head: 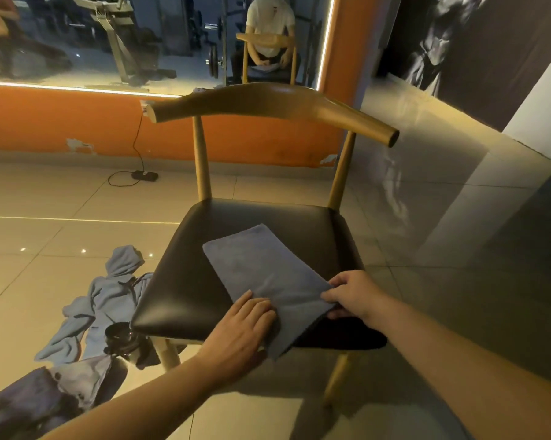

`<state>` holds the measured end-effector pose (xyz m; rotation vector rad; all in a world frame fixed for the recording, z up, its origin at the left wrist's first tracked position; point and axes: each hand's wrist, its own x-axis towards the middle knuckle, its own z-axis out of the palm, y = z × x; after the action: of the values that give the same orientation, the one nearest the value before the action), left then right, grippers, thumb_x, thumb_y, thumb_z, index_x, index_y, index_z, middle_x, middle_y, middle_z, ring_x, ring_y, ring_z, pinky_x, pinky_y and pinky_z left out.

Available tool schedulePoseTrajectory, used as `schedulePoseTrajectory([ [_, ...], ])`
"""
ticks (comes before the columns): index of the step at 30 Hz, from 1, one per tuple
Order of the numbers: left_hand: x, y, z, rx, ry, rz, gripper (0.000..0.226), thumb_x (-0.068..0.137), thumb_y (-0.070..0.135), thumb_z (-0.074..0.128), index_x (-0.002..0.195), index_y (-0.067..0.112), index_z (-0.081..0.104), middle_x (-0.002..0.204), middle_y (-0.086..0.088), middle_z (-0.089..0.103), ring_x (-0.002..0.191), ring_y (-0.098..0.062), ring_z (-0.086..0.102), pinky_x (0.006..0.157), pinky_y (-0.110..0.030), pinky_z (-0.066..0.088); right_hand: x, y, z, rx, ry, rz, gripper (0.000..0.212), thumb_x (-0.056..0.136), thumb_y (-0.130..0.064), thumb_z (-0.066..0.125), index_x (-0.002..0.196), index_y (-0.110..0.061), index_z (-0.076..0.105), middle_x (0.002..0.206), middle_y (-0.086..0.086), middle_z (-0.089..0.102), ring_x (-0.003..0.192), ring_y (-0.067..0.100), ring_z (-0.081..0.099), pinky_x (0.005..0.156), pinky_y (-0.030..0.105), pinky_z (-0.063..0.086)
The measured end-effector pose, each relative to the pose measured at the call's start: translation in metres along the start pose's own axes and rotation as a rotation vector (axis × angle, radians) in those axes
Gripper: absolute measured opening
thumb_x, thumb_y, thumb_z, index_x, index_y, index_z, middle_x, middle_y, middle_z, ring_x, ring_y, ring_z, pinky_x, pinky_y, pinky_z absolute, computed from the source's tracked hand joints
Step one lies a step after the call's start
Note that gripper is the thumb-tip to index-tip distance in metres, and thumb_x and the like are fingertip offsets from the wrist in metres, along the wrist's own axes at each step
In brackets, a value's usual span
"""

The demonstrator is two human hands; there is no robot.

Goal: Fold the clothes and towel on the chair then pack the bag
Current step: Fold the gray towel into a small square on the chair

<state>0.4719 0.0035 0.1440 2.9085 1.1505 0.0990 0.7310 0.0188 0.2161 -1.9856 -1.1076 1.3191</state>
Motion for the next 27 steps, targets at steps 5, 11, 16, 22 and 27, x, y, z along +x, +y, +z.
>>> schedulePoseTrajectory([
  [5, -0.019, 0.01, -0.005, -0.023, 0.054, -0.034, 0.078, 0.07, 0.049, 0.087, 0.137, 0.033, 0.051, 0.134, 0.005, 0.06, 0.125, -0.019, 0.06, 0.115, -0.043, 0.03, -0.038, 0.042, 0.019, 0.178, -0.011, 0.051, 0.023, 0.089, -0.006, 0.073, 0.11, -0.008, 0.064, 0.115, 0.016, 0.064, 0.086, 0.029, 0.076, 0.069, 0.036, 0.063],
  [11, -0.047, 0.026, -0.028, -0.286, 0.014, -0.057, 0.052, 0.098, 0.046, 0.06, 0.147, 0.038, 0.045, 0.147, 0.01, 0.044, 0.136, -0.009, 0.038, 0.117, -0.028, 0.033, -0.076, 0.068, 0.026, 0.17, -0.037, -0.037, 0.023, 0.095, -0.009, 0.067, 0.116, -0.012, 0.058, 0.115, 0.014, 0.063, 0.08, 0.029, 0.076, 0.066, 0.036, 0.063],
  [16, -0.049, 0.031, -0.046, -0.57, 0.033, -0.205, 0.03, 0.102, 0.042, 0.055, 0.132, 0.04, 0.056, 0.127, 0.02, 0.049, 0.116, 0.001, 0.048, 0.106, -0.026, 0.046, -0.086, 0.082, 0.018, -0.02, -0.073, -0.251, 0.052, 0.098, 0.006, 0.047, 0.135, -0.031, 0.05, 0.12, 0.004, 0.065, 0.093, 0.024, 0.072, 0.074, 0.04, 0.063],
  [22, -0.044, 0.029, -0.054, -0.785, 0.087, -0.357, 0.011, 0.102, 0.039, 0.056, 0.109, 0.039, 0.063, 0.109, 0.019, 0.058, 0.102, -0.004, 0.06, 0.098, -0.032, 0.054, -0.083, 0.073, 0.019, -0.453, -0.035, -0.671, 0.048, 0.093, -0.015, 0.071, 0.132, -0.041, 0.061, 0.152, -0.028, 0.028, 0.14, -0.01, 0.028, 0.115, 0.02, 0.036],
  [27, -0.034, 0.015, -0.062, -1.094, 0.169, -0.487, 0.015, 0.104, 0.031, 0.052, 0.109, 0.026, 0.065, 0.107, 0.005, 0.068, 0.102, -0.011, 0.067, 0.101, -0.04, 0.054, -0.077, 0.028, 0.018, -0.269, -0.008, -0.725, 0.028, 0.092, -0.016, 0.072, 0.104, -0.041, 0.074, 0.125, -0.026, 0.061, 0.122, -0.011, 0.05, 0.096, 0.008, 0.043],
])
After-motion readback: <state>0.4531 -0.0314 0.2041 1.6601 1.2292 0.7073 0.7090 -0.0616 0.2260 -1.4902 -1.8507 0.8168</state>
